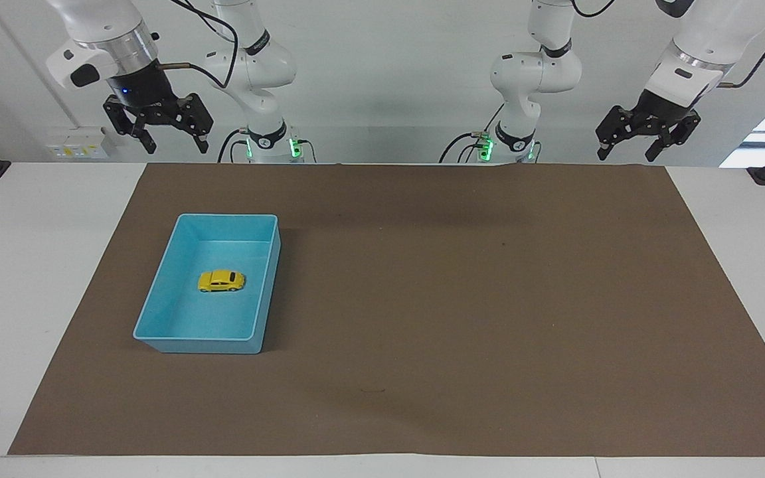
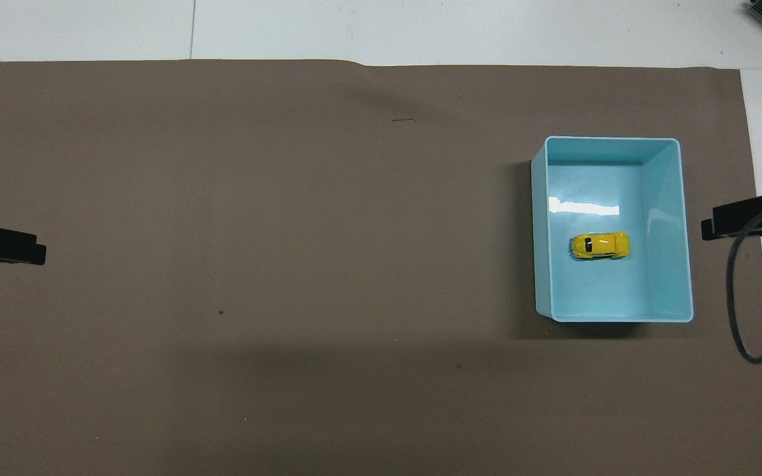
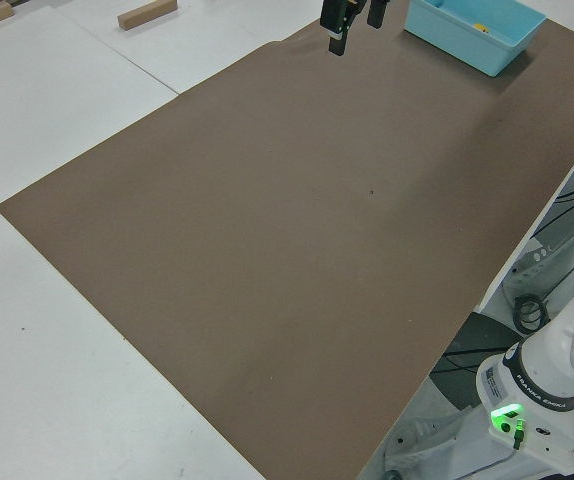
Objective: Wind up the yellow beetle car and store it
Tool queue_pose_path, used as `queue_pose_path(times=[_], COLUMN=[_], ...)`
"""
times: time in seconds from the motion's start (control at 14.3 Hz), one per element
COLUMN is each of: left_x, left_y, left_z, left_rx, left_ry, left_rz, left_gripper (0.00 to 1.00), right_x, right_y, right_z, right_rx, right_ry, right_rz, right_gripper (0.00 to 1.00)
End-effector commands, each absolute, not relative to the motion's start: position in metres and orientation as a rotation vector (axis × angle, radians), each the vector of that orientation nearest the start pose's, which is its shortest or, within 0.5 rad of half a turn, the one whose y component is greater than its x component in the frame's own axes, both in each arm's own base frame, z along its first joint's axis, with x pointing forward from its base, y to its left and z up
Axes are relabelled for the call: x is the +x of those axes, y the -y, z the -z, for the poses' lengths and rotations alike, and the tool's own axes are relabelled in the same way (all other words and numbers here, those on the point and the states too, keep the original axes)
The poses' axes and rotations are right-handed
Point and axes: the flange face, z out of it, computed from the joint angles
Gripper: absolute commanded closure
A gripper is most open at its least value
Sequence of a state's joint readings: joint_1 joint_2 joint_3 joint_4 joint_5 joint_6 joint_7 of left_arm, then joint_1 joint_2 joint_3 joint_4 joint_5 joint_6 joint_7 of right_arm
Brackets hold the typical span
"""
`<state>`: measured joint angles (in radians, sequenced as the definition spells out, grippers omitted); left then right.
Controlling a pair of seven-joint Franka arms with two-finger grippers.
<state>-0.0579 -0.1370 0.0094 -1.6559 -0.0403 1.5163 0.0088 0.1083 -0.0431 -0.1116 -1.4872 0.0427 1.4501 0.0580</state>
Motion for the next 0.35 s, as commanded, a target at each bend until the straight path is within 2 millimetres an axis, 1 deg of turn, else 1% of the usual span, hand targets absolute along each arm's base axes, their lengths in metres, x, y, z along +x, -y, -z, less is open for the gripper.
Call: queue_pose_path(times=[0.0,0.28], left_x=[0.499,0.499], left_y=[0.0253,0.0253], left_z=[-0.6577,-0.6577], left_rx=[-3.17,-3.17], left_ry=[-0.098,-0.098], left_rz=[-0.013,-0.013], left_gripper=[0.0,0.0], right_x=[0.5253,0.5248], right_y=[0.001,0.0025], right_z=[-0.6813,-0.6821], right_rx=[-3.092,-3.09], right_ry=[-0.117,-0.124], right_rz=[0.016,0.018], right_gripper=[0.0,0.0])
